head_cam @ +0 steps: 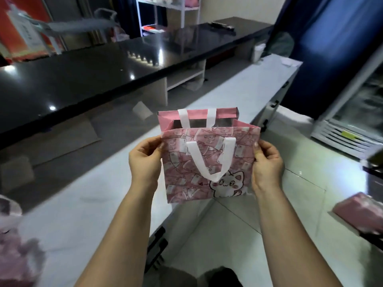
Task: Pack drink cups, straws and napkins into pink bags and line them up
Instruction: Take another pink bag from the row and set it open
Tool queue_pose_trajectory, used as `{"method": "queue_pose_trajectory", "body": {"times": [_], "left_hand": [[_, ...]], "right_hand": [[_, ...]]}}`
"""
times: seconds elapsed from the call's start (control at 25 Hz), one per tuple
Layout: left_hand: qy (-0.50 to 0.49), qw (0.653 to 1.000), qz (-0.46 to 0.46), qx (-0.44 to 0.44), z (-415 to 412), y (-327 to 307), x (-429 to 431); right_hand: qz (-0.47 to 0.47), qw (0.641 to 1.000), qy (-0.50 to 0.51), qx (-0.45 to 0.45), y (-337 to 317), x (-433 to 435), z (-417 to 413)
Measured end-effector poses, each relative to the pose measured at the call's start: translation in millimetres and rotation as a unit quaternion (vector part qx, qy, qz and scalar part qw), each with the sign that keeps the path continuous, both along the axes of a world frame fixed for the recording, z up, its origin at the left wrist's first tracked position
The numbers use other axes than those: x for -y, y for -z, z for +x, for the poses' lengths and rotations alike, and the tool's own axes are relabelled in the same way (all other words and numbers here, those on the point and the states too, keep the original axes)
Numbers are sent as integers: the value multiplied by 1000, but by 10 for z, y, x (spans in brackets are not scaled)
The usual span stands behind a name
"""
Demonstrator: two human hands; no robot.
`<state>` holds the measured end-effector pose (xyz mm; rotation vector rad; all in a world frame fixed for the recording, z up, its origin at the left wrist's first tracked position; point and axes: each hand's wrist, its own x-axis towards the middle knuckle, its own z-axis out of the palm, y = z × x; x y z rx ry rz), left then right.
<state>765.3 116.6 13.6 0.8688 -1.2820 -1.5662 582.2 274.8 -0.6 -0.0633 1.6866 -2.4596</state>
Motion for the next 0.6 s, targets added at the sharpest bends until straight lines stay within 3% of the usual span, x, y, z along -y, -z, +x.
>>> {"method": "queue_pose_trajectory", "body": {"times": [0.4, 0.6], "left_hand": [[107, 993, 26, -50, -2295, -268, -700], [84, 994, 18, -68, -3423, -353, -1097]], "right_hand": [[-9, 994, 105, -2, -330, -1091, -1830], [-5, 992, 118, -36, -462, -1471, -2868]]}}
